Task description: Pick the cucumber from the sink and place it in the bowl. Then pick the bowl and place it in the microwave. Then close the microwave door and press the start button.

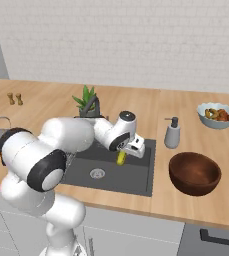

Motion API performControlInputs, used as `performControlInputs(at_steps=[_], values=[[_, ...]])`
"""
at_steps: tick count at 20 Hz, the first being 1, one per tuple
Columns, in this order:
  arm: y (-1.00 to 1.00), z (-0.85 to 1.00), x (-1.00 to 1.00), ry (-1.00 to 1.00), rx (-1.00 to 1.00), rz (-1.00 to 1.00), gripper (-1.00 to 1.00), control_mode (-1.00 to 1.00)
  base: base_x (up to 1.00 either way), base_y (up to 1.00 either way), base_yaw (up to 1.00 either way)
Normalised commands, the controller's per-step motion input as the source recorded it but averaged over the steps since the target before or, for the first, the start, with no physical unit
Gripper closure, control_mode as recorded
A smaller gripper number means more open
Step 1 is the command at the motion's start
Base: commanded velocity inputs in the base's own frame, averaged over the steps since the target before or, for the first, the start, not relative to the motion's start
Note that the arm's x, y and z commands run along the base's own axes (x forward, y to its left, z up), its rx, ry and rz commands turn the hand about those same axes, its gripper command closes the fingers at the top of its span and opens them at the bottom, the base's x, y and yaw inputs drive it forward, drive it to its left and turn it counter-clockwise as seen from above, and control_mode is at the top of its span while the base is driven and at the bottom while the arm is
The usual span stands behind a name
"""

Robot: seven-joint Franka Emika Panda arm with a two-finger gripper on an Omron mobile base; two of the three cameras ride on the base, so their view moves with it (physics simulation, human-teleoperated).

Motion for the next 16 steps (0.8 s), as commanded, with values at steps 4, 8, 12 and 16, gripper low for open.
performControlInputs(at_steps=[4, 8, 12, 16], values=[[-0.59, 0.98, -0.39, 0.00, 0.00, -0.18, 1.00, -1.00, 0.00, 0.00, 0.00], [-0.56, 0.64, -0.37, -0.06, 0.00, -0.20, 1.00, -1.00, 0.00, 0.00, 0.00], [-0.60, 0.71, -0.35, -0.05, 0.00, -0.17, 1.00, -1.00, 0.00, 0.00, 0.00], [-0.52, 0.48, -0.26, -0.02, 0.00, -0.16, 1.00, -1.00, 0.00, 0.00, 0.00]])
